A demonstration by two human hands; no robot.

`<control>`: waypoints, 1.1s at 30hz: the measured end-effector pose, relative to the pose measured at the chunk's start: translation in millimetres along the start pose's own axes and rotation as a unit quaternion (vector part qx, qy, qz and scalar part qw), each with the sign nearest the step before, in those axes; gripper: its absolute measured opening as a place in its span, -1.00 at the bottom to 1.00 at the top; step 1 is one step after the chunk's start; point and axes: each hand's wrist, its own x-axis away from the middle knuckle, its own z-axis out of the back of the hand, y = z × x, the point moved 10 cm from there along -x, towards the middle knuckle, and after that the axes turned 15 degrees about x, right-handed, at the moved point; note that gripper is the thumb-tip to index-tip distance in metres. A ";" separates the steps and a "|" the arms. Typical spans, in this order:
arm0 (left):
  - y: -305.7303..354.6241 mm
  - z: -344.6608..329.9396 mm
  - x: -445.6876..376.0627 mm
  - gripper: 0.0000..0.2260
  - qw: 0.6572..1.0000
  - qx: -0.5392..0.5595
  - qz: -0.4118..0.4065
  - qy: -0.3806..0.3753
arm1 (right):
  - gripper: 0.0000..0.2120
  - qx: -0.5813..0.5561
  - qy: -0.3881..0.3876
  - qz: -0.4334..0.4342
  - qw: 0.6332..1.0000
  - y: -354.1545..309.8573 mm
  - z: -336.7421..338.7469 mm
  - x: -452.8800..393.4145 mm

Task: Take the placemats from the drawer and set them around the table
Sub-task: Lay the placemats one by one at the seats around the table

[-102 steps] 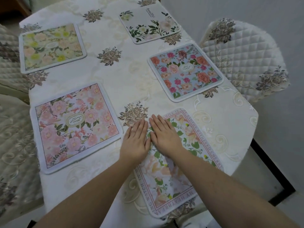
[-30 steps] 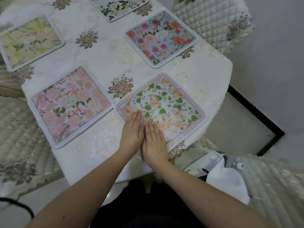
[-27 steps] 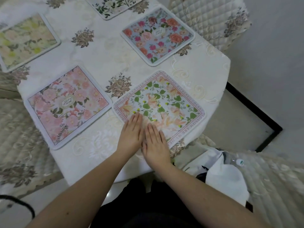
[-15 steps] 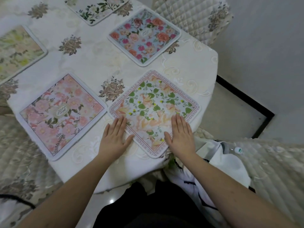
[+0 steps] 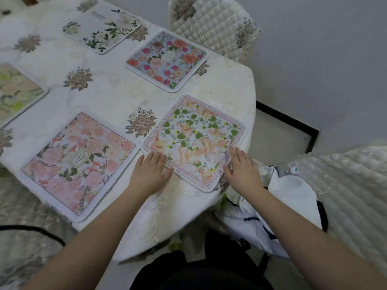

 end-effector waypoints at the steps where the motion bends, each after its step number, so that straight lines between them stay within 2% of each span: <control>1: 8.8 6.6 2.4 -0.38 1.000 -0.003 -0.018 0.002 | -0.37 -0.002 -0.004 -0.009 1.000 -2.5 0.3 10.8; 5: 48.3 24.6 25.4 -0.35 0.995 -0.017 -0.099 -0.003 | -0.40 -0.007 0.000 -0.035 0.999 -16.2 10.0 55.4; 9: 76.7 30.7 59.3 -0.18 0.984 -0.040 -0.174 0.007 | -0.32 0.000 0.069 -0.064 0.996 -27.9 37.0 103.6; 15: 93.4 32.3 89.4 -0.28 0.966 -0.023 -0.250 0.056 | -0.36 0.024 0.073 -0.101 0.992 -36.2 44.9 163.7; 22: 102.2 18.5 118.1 -0.31 0.969 -0.021 -0.239 0.055 | -0.41 0.013 0.074 -0.097 0.992 -43.8 32.2 205.2; 33: 71.7 20.7 186.4 -0.21 0.990 -0.017 -0.123 0.068 | -0.29 -0.021 0.079 -0.010 0.997 -64.7 37.3 222.8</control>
